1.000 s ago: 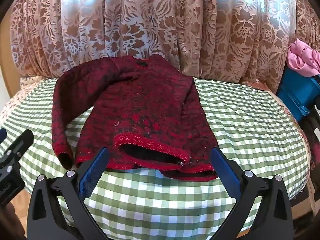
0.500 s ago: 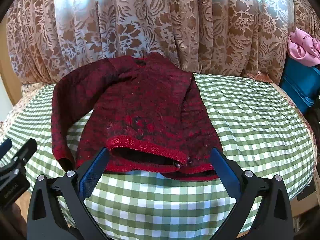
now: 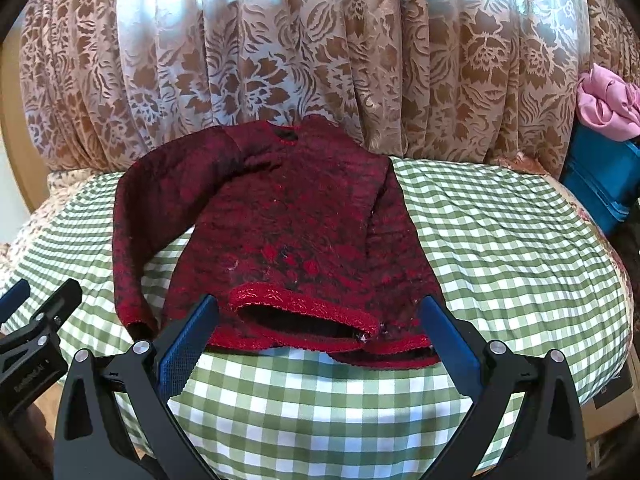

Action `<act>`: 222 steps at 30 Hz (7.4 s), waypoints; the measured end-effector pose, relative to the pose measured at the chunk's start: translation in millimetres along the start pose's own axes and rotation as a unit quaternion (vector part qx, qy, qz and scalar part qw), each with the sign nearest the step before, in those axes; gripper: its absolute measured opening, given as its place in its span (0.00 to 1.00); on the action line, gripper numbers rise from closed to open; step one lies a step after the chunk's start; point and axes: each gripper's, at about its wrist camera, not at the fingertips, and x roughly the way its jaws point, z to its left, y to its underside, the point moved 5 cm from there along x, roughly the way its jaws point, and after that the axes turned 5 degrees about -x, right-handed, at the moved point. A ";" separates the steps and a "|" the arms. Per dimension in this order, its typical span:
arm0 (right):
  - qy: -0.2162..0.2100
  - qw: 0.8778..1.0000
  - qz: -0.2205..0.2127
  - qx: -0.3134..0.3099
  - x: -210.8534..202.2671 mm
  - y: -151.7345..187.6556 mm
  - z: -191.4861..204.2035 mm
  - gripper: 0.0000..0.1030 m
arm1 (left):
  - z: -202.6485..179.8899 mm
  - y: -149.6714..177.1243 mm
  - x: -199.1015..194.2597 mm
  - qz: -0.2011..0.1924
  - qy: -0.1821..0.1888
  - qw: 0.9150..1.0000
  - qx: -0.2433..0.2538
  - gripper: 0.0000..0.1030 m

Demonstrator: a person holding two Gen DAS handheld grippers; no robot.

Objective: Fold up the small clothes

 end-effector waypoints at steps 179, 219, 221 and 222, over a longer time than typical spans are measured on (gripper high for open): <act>-0.237 0.960 0.147 -0.020 44.2 7.3 -4.3 0.64 | 259.8 21.8 135.2 0.178 -0.081 0.949 -0.246 0.42; 0.172 0.970 0.162 -0.053 103.8 38.1 -177.7 0.18 | 117.6 -79.6 196.5 0.085 0.003 0.994 -0.072 0.60; 0.159 0.979 0.124 -0.026 91.4 15.1 -187.6 0.12 | 80.1 -64.2 186.4 0.094 0.038 0.994 -0.045 0.60; 0.154 0.982 0.110 -0.012 88.6 4.6 -193.0 0.12 | 57.5 -54.2 181.9 0.102 0.053 0.993 -0.024 0.60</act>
